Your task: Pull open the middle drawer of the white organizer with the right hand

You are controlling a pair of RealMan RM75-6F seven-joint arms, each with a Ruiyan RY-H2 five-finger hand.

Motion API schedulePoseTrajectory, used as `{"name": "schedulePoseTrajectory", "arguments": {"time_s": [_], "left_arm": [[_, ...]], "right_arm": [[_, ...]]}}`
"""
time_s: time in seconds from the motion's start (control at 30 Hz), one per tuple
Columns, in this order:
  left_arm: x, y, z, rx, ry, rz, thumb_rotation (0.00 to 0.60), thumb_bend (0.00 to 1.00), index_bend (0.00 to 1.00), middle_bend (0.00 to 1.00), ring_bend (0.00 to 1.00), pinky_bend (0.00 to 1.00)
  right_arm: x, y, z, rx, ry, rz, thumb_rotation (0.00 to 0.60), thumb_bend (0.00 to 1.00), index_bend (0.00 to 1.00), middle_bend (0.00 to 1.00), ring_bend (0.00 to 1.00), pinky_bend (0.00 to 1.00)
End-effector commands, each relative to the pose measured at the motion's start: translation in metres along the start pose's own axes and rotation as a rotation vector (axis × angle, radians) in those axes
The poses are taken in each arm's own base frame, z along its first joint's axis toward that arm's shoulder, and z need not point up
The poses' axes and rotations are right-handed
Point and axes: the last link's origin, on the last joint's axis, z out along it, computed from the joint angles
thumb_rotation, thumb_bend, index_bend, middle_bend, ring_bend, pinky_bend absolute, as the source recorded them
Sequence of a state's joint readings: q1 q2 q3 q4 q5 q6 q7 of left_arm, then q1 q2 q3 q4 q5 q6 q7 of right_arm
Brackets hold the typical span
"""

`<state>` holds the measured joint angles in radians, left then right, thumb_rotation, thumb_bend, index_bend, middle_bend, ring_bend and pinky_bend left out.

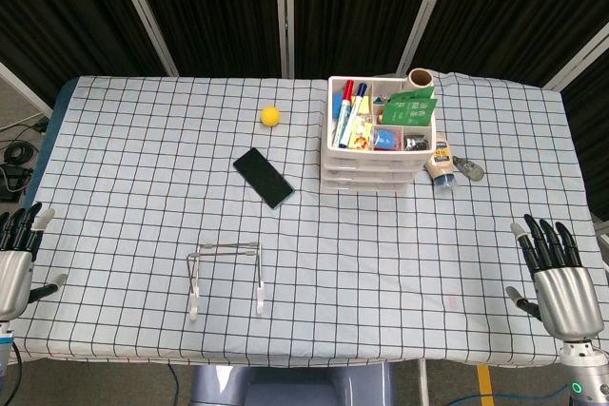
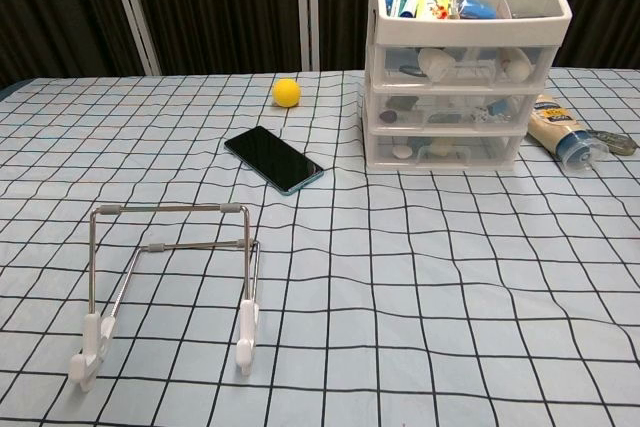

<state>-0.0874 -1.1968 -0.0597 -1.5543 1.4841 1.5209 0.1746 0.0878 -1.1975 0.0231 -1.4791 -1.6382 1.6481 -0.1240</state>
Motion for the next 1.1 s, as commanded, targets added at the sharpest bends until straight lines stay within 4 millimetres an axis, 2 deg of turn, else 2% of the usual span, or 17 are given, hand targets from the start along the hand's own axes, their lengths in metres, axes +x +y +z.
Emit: {"name": "schedulePoseTrajectory", "arguments": {"time_s": [0.03,0.53,0.6,0.67,0.7,0.77,0.83,0.97,1.1], "left_arm": [[0.001,0.000,0.000,0.002,0.003,-0.002,0.600,0.00,0.00,0.00,0.00,0.00],[0.000,0.000,0.001,0.001,-0.005,-0.008,0.600,0.00,0.00,0.00,0.00,0.00],[0.000,0.000,0.001,0.001,-0.004,-0.009,0.600,0.00,0.00,0.00,0.00,0.00],[0.002,0.001,0.000,0.000,0.000,-0.011,0.600,0.00,0.00,0.00,0.00,0.00],[0.002,0.001,0.000,-0.001,0.002,-0.012,0.600,0.00,0.00,0.00,0.00,0.00],[0.003,0.000,-0.001,0.002,0.008,-0.015,0.600,0.00,0.00,0.00,0.00,0.00],[0.004,-0.001,-0.001,0.006,0.011,-0.021,0.600,0.00,0.00,0.00,0.00,0.00],[0.006,-0.003,-0.001,0.013,0.019,-0.031,0.600,0.00,0.00,0.00,0.00,0.00],[0.008,-0.004,-0.001,0.015,0.026,-0.036,0.600,0.00,0.00,0.00,0.00,0.00]], "right_arm": [[-0.001,0.000,0.001,-0.002,-0.006,0.001,0.600,0.00,0.03,0.00,0.00,0.00],[-0.003,-0.002,0.003,0.007,-0.002,0.042,0.600,0.00,0.03,0.00,0.00,0.00],[-0.003,-0.003,0.003,0.009,0.004,0.054,0.600,0.00,0.04,0.00,0.00,0.02],[-0.003,-0.004,0.005,0.007,0.021,0.076,0.600,0.00,0.09,0.04,0.02,0.12],[-0.002,-0.005,0.005,0.008,0.033,0.090,0.600,0.00,0.12,0.09,0.07,0.20],[0.000,-0.009,0.009,0.007,0.086,0.142,0.600,0.01,0.18,0.26,0.24,0.35],[0.000,-0.011,0.012,-0.006,0.130,0.193,0.600,0.04,0.22,0.46,0.47,0.52],[-0.006,-0.014,0.023,-0.038,0.143,0.257,0.600,0.09,0.22,0.73,0.74,0.68],[-0.014,-0.028,0.041,-0.046,0.071,0.358,0.600,0.24,0.22,0.89,0.89,0.76]]}}
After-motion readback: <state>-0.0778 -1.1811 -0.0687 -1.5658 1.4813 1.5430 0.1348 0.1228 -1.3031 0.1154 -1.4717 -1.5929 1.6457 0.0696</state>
